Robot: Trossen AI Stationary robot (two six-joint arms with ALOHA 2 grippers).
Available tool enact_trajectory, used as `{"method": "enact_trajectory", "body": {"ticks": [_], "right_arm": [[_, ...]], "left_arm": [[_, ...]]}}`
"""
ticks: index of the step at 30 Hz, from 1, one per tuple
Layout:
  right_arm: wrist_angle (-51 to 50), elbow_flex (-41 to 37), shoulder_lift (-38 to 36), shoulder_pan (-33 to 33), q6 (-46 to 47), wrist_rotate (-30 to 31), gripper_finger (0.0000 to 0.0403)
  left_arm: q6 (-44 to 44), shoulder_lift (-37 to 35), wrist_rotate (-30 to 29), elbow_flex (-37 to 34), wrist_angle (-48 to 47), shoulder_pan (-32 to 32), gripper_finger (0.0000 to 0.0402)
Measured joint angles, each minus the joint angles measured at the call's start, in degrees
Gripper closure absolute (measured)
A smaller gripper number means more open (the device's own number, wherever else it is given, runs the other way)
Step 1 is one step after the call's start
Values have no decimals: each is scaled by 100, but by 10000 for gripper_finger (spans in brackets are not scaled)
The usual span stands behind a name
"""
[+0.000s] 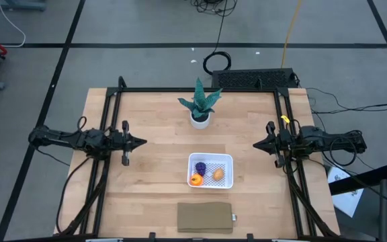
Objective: Pick and placing Produce into tupperware
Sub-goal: Return to Home Position
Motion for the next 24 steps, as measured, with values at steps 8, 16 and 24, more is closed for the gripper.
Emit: {"method": "enact_trajectory", "body": {"ticks": [8, 16, 24], "right_arm": [[-2, 0, 0, 0, 0, 0, 403], [-2, 0, 0, 0, -1, 0, 403], [-2, 0, 0, 0, -1, 0, 403]], "left_arm": [[2, -2, -2, 0, 0, 0, 385], [4, -2, -2, 0, 0, 0, 385], [2, -2, -2, 0, -2, 0, 385]]}}
